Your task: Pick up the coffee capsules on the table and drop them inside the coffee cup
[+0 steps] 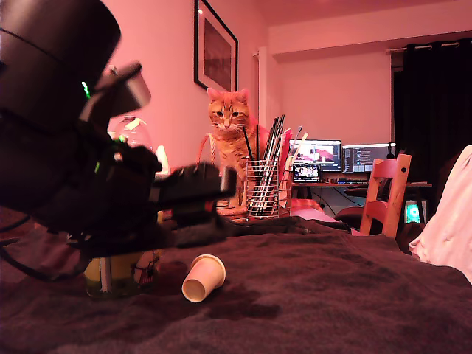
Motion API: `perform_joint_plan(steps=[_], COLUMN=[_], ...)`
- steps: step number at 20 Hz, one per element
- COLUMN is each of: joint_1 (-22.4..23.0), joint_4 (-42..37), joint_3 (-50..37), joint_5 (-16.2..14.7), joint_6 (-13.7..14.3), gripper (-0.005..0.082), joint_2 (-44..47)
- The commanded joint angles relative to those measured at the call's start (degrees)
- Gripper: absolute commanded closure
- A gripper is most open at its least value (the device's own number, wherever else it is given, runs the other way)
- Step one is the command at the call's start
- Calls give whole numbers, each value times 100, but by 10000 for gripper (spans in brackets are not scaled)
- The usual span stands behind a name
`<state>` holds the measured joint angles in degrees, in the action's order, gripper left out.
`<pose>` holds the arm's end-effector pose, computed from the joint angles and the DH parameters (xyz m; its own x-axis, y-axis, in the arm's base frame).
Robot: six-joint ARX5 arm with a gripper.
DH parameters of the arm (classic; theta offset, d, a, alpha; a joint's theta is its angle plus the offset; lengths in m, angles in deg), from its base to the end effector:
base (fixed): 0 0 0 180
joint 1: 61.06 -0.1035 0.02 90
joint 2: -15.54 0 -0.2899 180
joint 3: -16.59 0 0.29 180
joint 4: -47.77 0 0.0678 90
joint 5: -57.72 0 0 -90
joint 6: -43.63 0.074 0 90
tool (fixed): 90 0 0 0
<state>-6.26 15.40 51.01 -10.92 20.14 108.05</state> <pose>0.2002 -0.2371 0.0876 0.7813 -0.4757 -0.4042 0.4248 0.8796 -0.2141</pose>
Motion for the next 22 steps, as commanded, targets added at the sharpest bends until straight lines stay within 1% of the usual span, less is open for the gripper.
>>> perform_joint_plan(steps=[1,3,4,6,9,10,14,15,19,20,22], joint_1=[-72,-181,-251,-398,-566,-601,-608,-608,-605,-605,-592], joint_4=[111,160,236,481,883,964,1158,1167,1165,1163,1154], joint_3=[85,142,179,299,584,656,769,769,769,769,769], joint_5=[-129,-306,-411,-625,-927,-986,-994,-992,-975,-977,-979], joint_6=[-68,-170,-192,-321,-382,-402,-398,-400,-398,-398,-396], gripper=[254,254,254,254,254,254,257,271,441,461,468], joint_2=[111,190,229,302,509,566,612,614,614,614,614])
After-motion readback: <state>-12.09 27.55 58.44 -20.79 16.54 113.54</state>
